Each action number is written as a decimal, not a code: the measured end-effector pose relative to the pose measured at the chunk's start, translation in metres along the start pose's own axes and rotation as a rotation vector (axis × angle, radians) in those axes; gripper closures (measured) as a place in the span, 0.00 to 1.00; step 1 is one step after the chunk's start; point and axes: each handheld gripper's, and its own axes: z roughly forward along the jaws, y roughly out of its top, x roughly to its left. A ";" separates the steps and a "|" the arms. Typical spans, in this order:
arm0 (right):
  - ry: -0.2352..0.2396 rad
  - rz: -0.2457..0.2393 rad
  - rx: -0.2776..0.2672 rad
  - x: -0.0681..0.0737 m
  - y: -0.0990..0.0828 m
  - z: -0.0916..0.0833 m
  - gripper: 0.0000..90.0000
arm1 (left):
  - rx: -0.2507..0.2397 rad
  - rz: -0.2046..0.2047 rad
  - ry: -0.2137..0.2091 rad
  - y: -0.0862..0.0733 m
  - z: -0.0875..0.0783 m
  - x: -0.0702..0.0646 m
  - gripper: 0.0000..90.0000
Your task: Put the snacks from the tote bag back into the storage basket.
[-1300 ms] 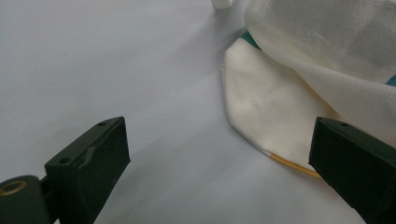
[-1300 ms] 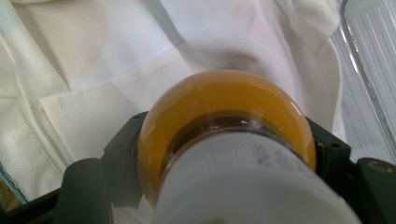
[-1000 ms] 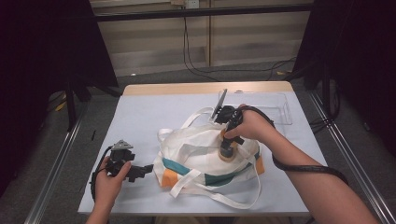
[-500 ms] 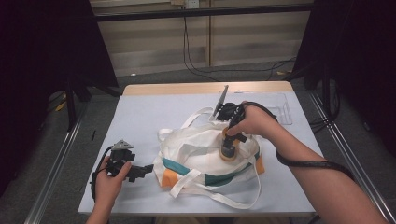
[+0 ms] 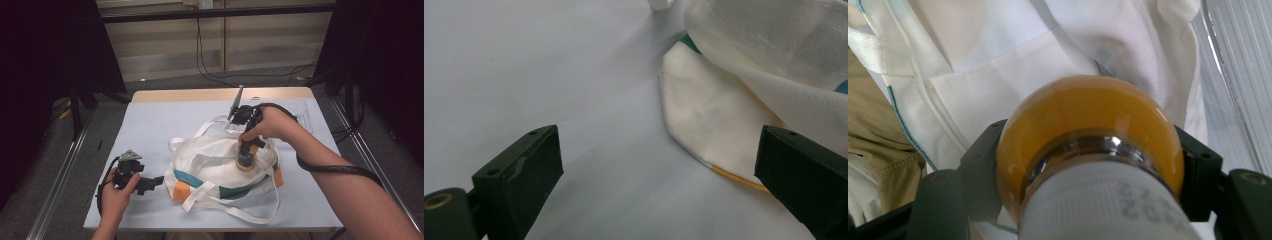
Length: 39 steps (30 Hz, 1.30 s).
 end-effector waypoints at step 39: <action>0.026 -0.013 0.012 -0.007 0.010 -0.047 0.34 | -0.005 -0.005 0.009 -0.001 0.002 -0.003 0.05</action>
